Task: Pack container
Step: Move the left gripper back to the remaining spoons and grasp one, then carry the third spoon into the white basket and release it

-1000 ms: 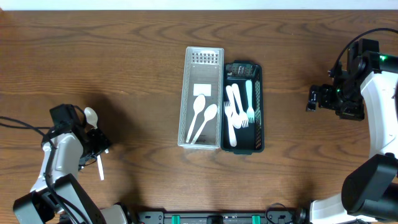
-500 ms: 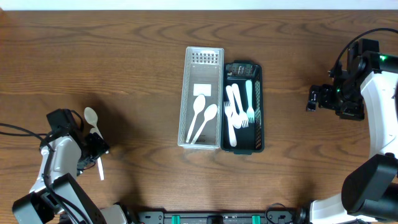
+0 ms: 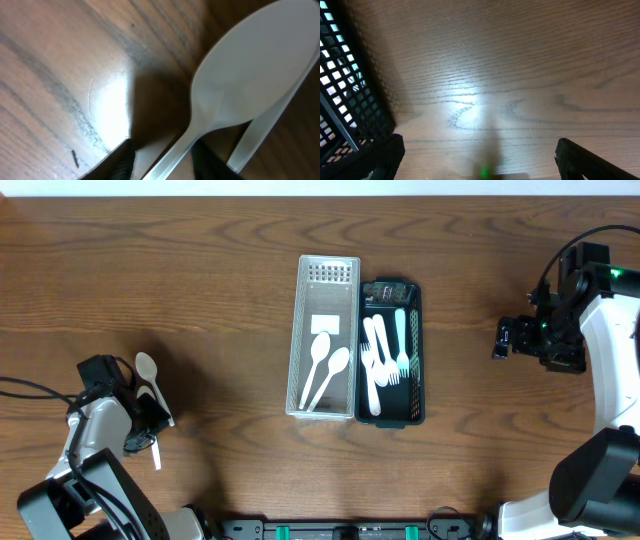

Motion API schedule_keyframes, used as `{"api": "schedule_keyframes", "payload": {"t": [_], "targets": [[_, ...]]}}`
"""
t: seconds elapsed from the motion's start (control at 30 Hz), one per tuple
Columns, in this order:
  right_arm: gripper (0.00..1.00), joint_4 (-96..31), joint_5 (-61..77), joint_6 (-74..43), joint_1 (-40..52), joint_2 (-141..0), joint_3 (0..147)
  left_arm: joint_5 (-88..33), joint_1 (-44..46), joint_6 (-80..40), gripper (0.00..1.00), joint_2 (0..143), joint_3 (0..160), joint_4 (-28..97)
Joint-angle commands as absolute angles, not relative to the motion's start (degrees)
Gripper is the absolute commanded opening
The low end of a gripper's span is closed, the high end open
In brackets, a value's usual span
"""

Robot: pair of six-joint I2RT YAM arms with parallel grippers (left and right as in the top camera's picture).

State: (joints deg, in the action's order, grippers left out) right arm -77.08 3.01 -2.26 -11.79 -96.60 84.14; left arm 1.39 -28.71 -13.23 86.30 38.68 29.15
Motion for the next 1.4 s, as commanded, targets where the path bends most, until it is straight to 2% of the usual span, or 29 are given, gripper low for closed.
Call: {"api": "schedule_keyframes", "payload": {"t": [0.0,0.37,0.7,0.9,1.1,1.23,1.37], "targets": [[0.99,-77.03,2.79,-1.17,-11.99,-96.71,83.88,2.33,-28.97,-13.15,0.28,89.84,37.71,28.77],[0.99,-76.99,2.79,-1.17,-11.99,-96.71,83.88,1.93,-28.97,-13.13,0.06,90.32,37.71,28.14],[0.99,-76.95,2.83,-1.21,-11.99,-96.71,83.88,-3.31,-28.95,-13.15,0.06,89.78,38.65,28.71],[0.99,-76.88,2.85,-2.42,-11.99,-96.71,83.88,-10.57,-27.0,-13.17,0.06,84.66,44.53,39.22],[0.99,-76.93,3.29,-2.98,-11.99,-96.71,83.88,-13.08,-17.78,-13.13,0.06,75.59,54.22,50.26],[0.99,-76.95,3.49,-3.86,-11.99,-96.71,83.88,-13.08,-7.4,-13.13,0.06,71.81,62.85,56.25],[0.99,-77.03,3.51,-4.25,-11.99,-96.71,83.88,-13.06,4.6,-13.13,0.06,71.46,69.71,56.95]]}}
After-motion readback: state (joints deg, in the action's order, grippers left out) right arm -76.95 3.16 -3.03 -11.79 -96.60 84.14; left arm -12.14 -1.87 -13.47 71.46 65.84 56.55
